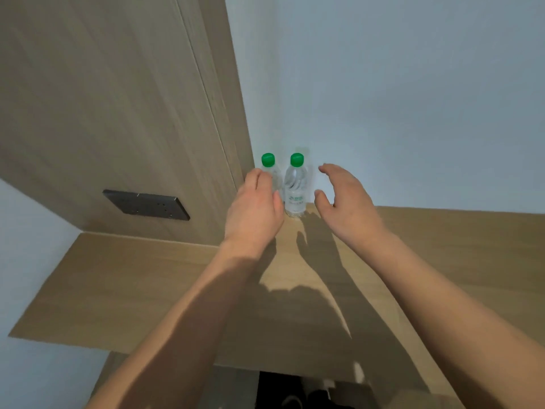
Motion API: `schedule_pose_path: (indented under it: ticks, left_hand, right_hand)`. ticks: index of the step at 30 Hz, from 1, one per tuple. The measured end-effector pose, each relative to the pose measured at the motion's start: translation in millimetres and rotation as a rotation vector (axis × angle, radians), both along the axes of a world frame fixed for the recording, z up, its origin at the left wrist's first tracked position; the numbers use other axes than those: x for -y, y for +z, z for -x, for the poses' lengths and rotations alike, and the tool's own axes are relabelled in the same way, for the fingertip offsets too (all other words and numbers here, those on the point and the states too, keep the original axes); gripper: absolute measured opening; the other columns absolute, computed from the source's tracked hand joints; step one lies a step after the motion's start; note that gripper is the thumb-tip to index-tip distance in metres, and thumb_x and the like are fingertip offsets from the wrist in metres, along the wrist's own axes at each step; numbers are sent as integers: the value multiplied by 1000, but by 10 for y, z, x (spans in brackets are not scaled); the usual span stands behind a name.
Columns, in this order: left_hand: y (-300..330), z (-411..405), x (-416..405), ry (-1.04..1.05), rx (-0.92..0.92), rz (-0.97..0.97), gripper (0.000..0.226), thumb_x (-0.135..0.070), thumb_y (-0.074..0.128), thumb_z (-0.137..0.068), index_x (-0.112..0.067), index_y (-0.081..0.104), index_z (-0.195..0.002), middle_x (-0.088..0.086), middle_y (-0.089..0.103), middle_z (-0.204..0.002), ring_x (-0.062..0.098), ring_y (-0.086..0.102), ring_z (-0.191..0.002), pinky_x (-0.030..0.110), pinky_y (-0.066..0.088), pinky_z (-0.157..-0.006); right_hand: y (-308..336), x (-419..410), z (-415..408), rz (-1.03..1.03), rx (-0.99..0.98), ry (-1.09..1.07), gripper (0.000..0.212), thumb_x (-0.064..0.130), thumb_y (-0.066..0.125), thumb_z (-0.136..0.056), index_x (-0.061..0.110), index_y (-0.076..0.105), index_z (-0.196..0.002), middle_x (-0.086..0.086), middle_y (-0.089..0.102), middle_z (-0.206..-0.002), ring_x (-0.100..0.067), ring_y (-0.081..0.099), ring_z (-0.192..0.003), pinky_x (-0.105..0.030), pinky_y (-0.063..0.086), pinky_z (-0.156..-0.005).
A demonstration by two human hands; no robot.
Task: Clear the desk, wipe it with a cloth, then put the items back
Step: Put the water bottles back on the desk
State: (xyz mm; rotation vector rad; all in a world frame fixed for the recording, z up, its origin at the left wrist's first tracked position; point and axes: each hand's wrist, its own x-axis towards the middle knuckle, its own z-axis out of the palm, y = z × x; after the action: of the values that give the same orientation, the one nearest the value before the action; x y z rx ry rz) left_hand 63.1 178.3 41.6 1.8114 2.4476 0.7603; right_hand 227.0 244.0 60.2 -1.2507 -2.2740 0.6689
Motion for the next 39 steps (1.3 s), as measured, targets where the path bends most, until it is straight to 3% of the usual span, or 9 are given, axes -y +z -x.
schedule_pose_path:
  ticks: [7,16,23,32,36,39]
  left_hand:
    - [-90,-118,-22,-81,3,61,36,-14,50,-98,3,52,-130,22,48,-137,42,52,-118,47,42,-100]
    - [3,-1200,-144,-275,-6,35,36,-15,49,-99,1,53,-131,18,49,-138,40,53,-117,46,45,-91]
    - [42,-2909,-272,-475,13,3,32,-12,47,-100,-1,55,-129,14,50,-138,37,53,-112,34,36,-82]
    - [19,-5668,-192,-848,-44,-28,35,-22,48,-101,-2,54,-129,16,51,-134,34,55,-114,41,46,-92]
    - [23,-6739,-59,-990,-69,-36,39,-25,48,-103,-5,53,-135,14,48,-142,32,53,-123,39,45,-100]
    - [-5,-7373,-27,-1062,-83,-18,39,-28,46,-104,-8,52,-137,11,45,-147,29,53,-125,37,45,-101]
  right_hand:
    - [31,445,-575,45,67,-198,49,14,50,-98,6,41,-145,-9,44,-150,-22,32,-142,-35,21,-119]
    - [82,752,-1722,20,65,-415,51,17,51,-99,4,40,-147,-11,42,-152,-23,30,-145,-39,17,-122]
    - [56,1038,-3250,20,60,-622,52,21,47,-101,9,37,-150,-7,36,-157,-19,24,-148,-32,7,-124]
    - [-82,1681,-5735,50,50,-951,52,24,50,-100,10,38,-149,-7,38,-156,-19,26,-147,-34,10,-124]
    - [-111,1982,-6605,50,34,-1080,51,21,51,-98,11,42,-148,-6,45,-151,-18,34,-143,-39,20,-123]
    - [-172,2101,-7091,94,16,-1146,51,23,49,-100,12,40,-149,-6,42,-153,-19,29,-146,-39,19,-123]
